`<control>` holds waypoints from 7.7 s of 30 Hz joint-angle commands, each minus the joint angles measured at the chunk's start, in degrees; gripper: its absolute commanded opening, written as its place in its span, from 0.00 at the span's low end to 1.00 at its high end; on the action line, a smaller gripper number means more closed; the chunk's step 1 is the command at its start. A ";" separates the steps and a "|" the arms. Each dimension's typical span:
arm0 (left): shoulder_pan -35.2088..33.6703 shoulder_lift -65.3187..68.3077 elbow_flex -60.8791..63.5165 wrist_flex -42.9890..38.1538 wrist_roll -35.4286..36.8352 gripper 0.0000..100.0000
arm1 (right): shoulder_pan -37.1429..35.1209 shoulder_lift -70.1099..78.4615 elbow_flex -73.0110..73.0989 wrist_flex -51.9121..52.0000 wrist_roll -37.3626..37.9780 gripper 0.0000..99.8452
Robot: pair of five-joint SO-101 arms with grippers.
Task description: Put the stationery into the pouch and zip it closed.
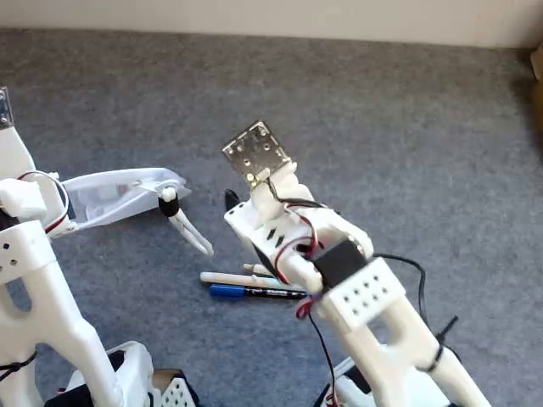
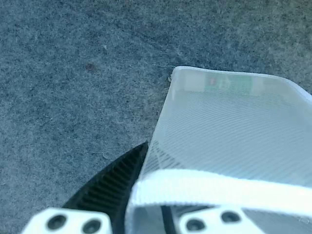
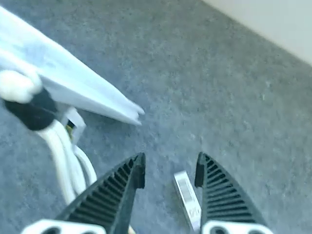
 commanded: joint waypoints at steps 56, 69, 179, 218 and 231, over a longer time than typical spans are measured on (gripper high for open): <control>-0.84 1.71 4.70 -4.40 0.62 0.01 | 2.33 59.30 -35.56 8.48 12.22 0.20; -0.84 1.71 4.97 -4.31 0.62 0.01 | 2.42 59.56 -36.00 16.04 12.57 0.17; -0.92 1.71 5.93 -4.40 0.53 0.01 | -11.82 -27.56 -11.74 -34.33 -14.77 0.00; 0.31 1.71 6.29 -5.19 0.62 0.01 | -26.42 -10.95 -9.98 -46.11 -14.68 0.00; 0.13 1.71 6.29 -5.19 0.62 0.01 | -27.38 2.51 -9.54 -46.20 -14.68 0.00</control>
